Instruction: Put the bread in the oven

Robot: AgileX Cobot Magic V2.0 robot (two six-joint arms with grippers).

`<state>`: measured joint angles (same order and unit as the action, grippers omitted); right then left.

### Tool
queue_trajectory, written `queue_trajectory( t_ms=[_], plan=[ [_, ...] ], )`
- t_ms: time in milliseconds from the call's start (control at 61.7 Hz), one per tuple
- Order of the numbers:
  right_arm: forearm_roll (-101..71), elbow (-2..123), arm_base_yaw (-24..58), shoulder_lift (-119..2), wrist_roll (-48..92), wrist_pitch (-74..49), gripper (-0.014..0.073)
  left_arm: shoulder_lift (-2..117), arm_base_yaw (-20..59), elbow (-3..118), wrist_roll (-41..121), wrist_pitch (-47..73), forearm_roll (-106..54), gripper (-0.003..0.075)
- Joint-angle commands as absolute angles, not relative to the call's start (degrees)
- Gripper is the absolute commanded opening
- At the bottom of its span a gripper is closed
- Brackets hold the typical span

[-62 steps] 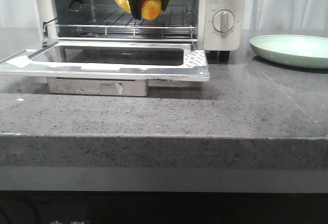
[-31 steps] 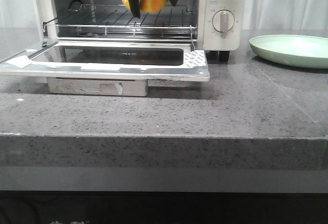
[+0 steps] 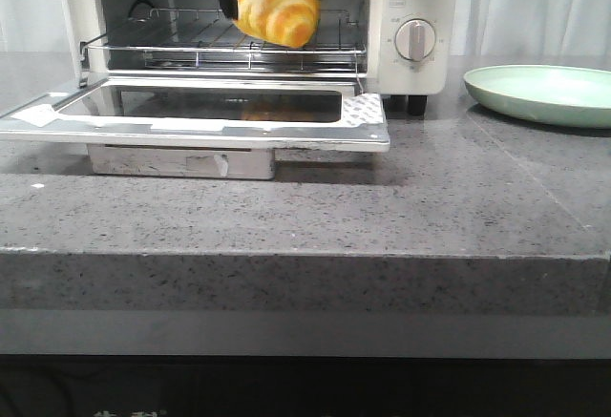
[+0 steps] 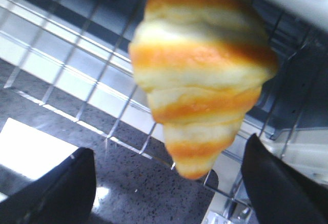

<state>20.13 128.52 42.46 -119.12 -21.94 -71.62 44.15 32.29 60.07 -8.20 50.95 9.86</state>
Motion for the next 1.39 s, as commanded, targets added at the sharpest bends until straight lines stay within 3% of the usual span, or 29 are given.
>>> queue_trajectory(
  t_ms=[0,421,616,907,1377],
  plan=[
    [24.81,130.19,44.00,-113.83,-21.92,-76.55,0.0596,43.92,32.28,61.47,-8.64,46.84,10.07,-0.0018],
    [21.63,114.40,44.89,-101.20,-18.68,-73.72,0.0596,43.92,32.28,61.47,-8.64,46.84,10.07,-0.0018],
    [12.36,98.29,39.34,-89.57,-14.72,-61.84,0.0596,43.92,32.28,61.47,-8.64,46.84,10.07,-0.0018],
    [-1.30,72.93,23.42,-69.53,-4.21,-48.28,0.0596,43.92,32.28,61.47,-8.64,46.84,10.07,-0.0018],
    [-1.27,50.80,21.89,-39.37,-3.01,-41.60,0.0596,44.02,32.28,61.47,-8.64,46.84,10.07,-0.0018]
  ],
)
